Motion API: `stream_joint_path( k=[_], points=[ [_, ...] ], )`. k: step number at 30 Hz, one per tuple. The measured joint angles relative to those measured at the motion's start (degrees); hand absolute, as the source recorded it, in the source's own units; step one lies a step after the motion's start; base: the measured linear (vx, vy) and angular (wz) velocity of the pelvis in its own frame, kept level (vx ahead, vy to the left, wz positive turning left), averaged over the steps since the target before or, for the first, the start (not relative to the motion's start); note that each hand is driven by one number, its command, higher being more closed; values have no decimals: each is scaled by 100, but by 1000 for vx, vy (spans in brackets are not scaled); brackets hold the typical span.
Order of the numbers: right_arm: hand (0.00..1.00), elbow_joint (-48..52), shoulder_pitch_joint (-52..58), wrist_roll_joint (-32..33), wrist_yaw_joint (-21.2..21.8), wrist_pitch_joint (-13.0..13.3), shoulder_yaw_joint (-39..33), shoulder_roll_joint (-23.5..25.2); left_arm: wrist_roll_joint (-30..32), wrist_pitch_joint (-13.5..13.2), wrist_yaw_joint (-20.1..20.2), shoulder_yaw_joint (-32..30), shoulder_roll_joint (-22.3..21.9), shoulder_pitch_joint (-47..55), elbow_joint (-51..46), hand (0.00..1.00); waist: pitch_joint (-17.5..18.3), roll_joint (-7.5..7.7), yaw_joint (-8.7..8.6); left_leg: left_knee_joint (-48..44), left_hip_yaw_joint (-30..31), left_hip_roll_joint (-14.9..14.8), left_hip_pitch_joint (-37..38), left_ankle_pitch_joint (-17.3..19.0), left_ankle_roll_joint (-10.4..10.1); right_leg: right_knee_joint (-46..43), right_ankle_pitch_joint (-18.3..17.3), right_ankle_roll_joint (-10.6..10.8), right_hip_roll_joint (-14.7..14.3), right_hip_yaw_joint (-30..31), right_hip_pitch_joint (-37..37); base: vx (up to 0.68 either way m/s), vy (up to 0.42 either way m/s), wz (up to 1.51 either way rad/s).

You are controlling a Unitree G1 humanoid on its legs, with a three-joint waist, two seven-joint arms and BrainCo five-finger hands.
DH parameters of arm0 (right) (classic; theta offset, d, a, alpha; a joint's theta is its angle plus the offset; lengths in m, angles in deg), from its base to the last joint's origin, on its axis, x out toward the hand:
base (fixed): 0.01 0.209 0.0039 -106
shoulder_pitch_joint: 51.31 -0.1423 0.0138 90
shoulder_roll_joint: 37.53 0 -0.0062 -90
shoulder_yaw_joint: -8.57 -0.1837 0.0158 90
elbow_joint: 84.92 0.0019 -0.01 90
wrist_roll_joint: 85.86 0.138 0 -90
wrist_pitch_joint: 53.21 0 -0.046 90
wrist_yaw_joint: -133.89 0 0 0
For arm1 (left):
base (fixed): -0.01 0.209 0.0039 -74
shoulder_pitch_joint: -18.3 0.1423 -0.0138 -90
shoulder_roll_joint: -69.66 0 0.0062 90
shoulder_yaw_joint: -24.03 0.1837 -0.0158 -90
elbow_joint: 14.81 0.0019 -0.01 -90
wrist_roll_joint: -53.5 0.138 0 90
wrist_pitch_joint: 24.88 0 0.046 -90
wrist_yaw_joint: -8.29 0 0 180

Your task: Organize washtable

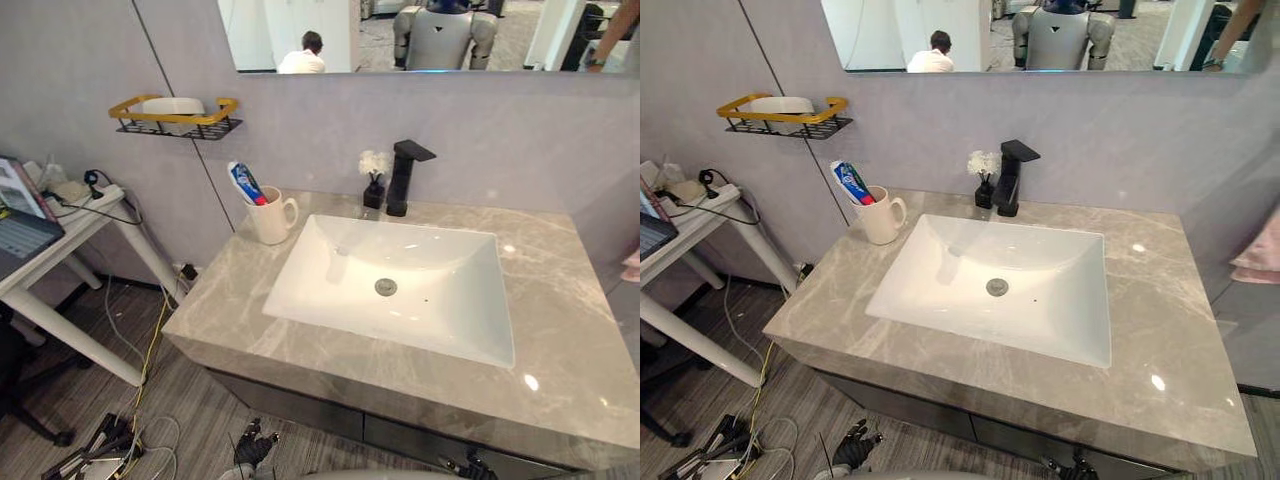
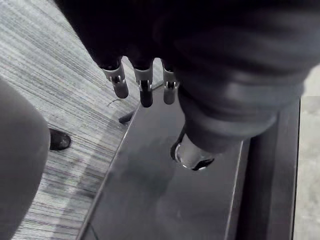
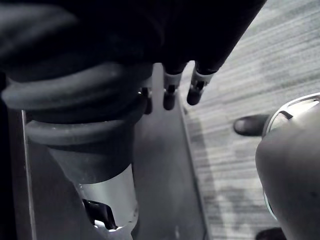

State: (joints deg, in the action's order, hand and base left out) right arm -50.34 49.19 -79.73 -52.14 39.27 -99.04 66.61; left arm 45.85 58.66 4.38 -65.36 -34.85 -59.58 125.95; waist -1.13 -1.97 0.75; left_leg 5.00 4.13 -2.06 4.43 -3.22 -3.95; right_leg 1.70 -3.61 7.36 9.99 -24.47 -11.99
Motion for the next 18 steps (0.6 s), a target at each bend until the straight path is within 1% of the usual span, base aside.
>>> stream_joint_path(
  k=[3,5,8,11,12,13,15,16,17,18],
  points=[
    [0,-26,-8,-15,16,51,99,-9,157,15,15,166,90,-118,192,0,-34,27,-2,11,-112,-13,39,10,-9,90,61,-6,-20,130,0,-4,-6,-23],
    [0,-123,-71,-56,46,96,196,-42,171,55,23,234,112,-212,293,0,-69,55,-2,11,-136,-16,63,18,-14,129,81,-5,-23,192,-2,-17,-8,-15],
    [0,-211,-165,-161,124,97,246,-79,163,52,24,248,121,-227,306,0,-146,68,-5,9,-176,-20,116,33,-15,148,97,-12,-26,259,-33,-14,-5,-11],
    [0,-215,-264,-164,122,89,327,-110,149,46,25,346,164,-284,316,0,-272,70,-3,-42,-126,-11,129,43,-14,150,97,-13,-32,215,-90,-20,-12,10],
    [0,-216,-296,-163,119,88,351,-140,150,55,23,385,209,-389,333,0,-400,48,-9,-212,63,22,-48,46,-12,144,96,-14,-35,43,-110,-35,-29,44],
    [0,-216,-300,-164,120,87,359,-152,149,55,22,385,212,-411,334,0,-423,53,-4,-247,114,28,-94,44,-10,141,94,-16,-40,-8,-111,-56,-55,84],
    [0,-216,-373,-159,119,79,451,-268,136,38,2,382,222,-504,280,0,-677,-44,11,-511,573,65,-476,11,-49,55,5,-74,-97,-423,-76,-82,-70,112],
    [0,-215,-394,-153,120,87,465,-370,60,34,-4,377,193,-583,222,0,-879,-152,18,-548,844,67,-692,-94,-92,-135,-107,-94,-130,-725,29,-85,-60,100],
    [0,-216,-403,-153,120,87,466,-394,51,41,-3,377,181,-600,212,0,-911,-177,21,-535,868,56,-728,-119,-108,-187,-136,-97,-133,-772,64,-115,-75,95],
    [0,-222,-444,-156,117,81,524,-492,-13,34,-13,375,126,-620,194,0,-980,-285,41,-476,1013,26,-878,-257,-98,-479,-242,-183,-131,-912,256,-102,-60,57]
  ],
)
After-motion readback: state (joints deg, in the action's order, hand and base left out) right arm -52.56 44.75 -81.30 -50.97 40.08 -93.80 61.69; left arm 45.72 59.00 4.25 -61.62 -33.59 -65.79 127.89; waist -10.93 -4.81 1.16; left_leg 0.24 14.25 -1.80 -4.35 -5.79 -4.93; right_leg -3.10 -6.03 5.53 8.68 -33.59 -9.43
